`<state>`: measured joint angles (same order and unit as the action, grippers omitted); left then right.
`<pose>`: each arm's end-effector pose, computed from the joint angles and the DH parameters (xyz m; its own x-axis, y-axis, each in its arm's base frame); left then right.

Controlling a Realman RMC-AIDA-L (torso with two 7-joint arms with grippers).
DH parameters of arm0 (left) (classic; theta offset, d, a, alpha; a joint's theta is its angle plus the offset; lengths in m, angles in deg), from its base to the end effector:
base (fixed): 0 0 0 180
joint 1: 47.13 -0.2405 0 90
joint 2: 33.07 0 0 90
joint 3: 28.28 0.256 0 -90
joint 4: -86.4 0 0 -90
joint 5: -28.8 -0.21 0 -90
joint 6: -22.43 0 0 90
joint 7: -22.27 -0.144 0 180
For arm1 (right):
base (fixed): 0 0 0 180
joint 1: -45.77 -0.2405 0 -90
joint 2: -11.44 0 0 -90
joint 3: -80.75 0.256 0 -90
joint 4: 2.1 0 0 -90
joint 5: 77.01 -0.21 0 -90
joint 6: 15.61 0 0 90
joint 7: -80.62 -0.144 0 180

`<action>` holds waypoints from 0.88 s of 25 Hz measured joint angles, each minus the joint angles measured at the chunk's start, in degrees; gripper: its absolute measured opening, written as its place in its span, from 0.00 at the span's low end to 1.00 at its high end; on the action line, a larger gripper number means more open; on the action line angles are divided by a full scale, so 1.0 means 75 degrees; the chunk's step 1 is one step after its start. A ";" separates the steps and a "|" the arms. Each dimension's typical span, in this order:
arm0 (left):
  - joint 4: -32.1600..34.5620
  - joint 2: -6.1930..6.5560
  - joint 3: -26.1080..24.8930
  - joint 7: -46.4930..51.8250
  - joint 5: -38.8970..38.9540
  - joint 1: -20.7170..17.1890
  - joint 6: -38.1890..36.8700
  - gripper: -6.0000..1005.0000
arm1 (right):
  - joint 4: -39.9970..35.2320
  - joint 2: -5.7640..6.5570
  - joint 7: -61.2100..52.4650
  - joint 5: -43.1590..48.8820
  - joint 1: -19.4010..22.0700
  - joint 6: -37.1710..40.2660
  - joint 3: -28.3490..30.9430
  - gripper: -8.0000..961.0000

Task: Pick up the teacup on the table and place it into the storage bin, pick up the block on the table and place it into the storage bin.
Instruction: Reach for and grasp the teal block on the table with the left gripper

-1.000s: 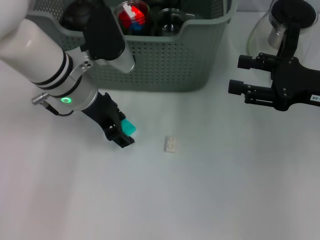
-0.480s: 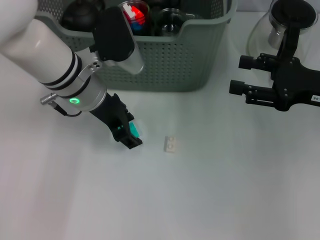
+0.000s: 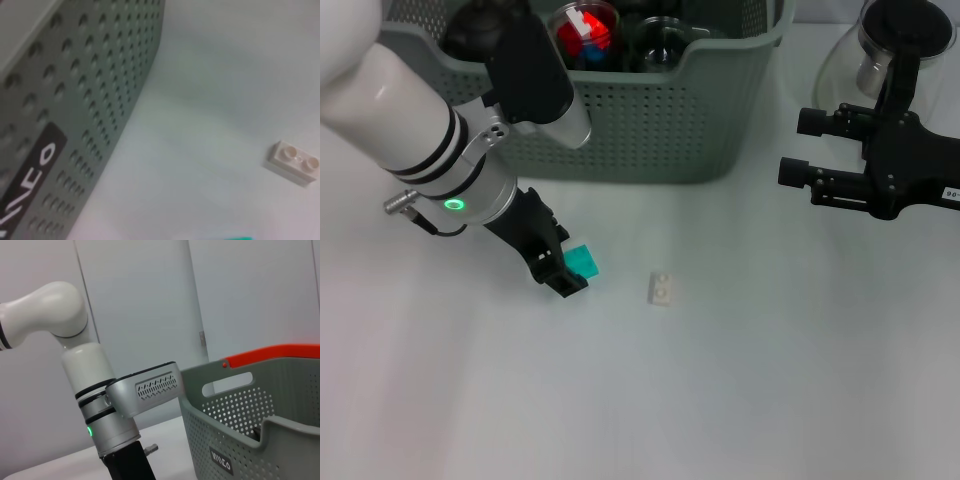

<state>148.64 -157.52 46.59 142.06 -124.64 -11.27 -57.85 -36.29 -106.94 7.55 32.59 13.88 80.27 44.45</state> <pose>-0.2152 0.3526 -0.0482 0.8507 0.3961 -0.3456 0.3052 -0.9075 -0.2887 0.2432 0.3282 0.0085 0.7488 -0.2241 -0.6238 -0.3696 -0.9224 -0.1122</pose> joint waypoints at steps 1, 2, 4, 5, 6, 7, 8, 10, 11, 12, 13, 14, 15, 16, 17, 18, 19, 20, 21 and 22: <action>0.0038 -0.0003 0.0001 0.0001 -0.0001 -0.0017 -0.0009 0.70 | 0.0000 -0.0001 0.0001 0.0000 0.0001 0.0000 0.0000 0.79; 0.0088 -0.0010 0.0005 0.0003 -0.0002 -0.0043 -0.0035 0.70 | 0.0000 0.0000 0.0001 0.0000 0.0003 -0.0001 0.0000 0.79; 0.0136 -0.0018 0.0067 0.0063 -0.0008 -0.0055 -0.0097 0.70 | 0.0001 0.0000 0.0002 0.0000 0.0005 -0.0001 0.0000 0.79; 0.0149 -0.0017 0.0107 0.0095 -0.0015 -0.0055 -0.0108 0.70 | 0.0000 -0.0001 0.0003 0.0000 0.0006 -0.0001 0.0000 0.79; 0.0175 -0.0012 0.0184 0.0160 -0.0030 -0.0056 -0.0117 0.70 | 0.0000 -0.0001 0.0003 0.0000 0.0006 -0.0001 0.0000 0.79; 0.0212 -0.0009 0.0261 0.0220 -0.0045 -0.0056 -0.0118 0.70 | 0.0000 -0.0001 0.0004 0.0000 0.0007 -0.0001 0.0000 0.79; 0.0247 -0.0008 0.0352 0.0284 -0.0057 -0.0061 -0.0120 0.70 | 0.0000 -0.0001 0.0007 0.0000 0.0011 -0.0001 0.0000 0.79; 0.0297 -0.0007 0.0515 0.0399 -0.0078 -0.0067 -0.0122 0.70 | 0.0000 -0.0001 0.0015 0.0000 0.0023 -0.0002 0.0000 0.79; 0.0297 -0.0007 0.0515 0.0399 -0.0078 -0.0067 -0.0122 0.70 | 0.0000 -0.0001 0.0015 0.0000 0.0023 -0.0002 0.0000 0.79; 0.0322 -0.0006 0.0567 0.0443 -0.0095 -0.0067 -0.0122 0.70 | 0.0000 0.0000 0.0017 0.0000 0.0029 -0.0007 0.0000 0.79; 0.0348 -0.0005 0.0619 0.0503 -0.0114 -0.0068 -0.0120 0.70 | 0.0000 -0.0001 0.0019 0.0000 0.0035 -0.0010 0.0000 0.79; 0.0371 -0.0004 0.0664 0.0556 -0.0131 -0.0069 -0.0119 0.70 | 0.0000 -0.0001 0.0022 0.0000 0.0044 -0.0012 0.0000 0.79; 0.0381 -0.0003 0.0695 0.0584 -0.0138 -0.0070 -0.0117 0.70 | 0.0000 0.0000 0.0024 0.0000 0.0051 -0.0012 0.0000 0.79; 0.0398 -0.0003 0.0752 0.0622 -0.0145 -0.0070 -0.0111 0.70 | 0.0000 -0.0001 0.0027 0.0000 0.0054 -0.0013 0.0000 0.79; 0.0405 -0.0002 0.0784 0.0643 -0.0148 -0.0070 -0.0109 0.70 | 0.0000 -0.0001 0.0029 0.0000 0.0057 -0.0012 0.0000 0.79; 0.0409 -0.0001 0.0792 0.0650 -0.0151 -0.0071 -0.0104 0.70 | 0.0001 -0.0001 0.0028 0.0000 0.0057 -0.0013 0.0000 0.79; 0.0414 -0.0001 0.0799 0.0657 -0.0153 -0.0071 -0.0098 0.70 | 0.0001 -0.0001 0.0028 0.0000 0.0057 -0.0013 0.0000 0.79; 0.0414 -0.0001 0.0802 0.0665 -0.0154 -0.0070 -0.0090 0.70 | 0.0001 -0.0001 0.0029 0.0000 0.0057 -0.0013 0.0000 0.79; 0.0414 0.0000 0.0804 0.0672 -0.0157 -0.0071 -0.0078 0.70 | 0.0000 -0.0001 0.0029 0.0000 0.0057 -0.0013 0.0000 0.79; 0.0414 0.0000 0.0804 0.0677 -0.0165 -0.0070 -0.0067 0.70 | 0.0000 -0.0001 0.0029 0.0000 0.0057 -0.0013 0.0000 0.79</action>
<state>151.75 -157.52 52.62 147.14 -125.87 -11.80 -58.36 -36.29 -106.94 7.76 32.59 14.31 80.18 44.45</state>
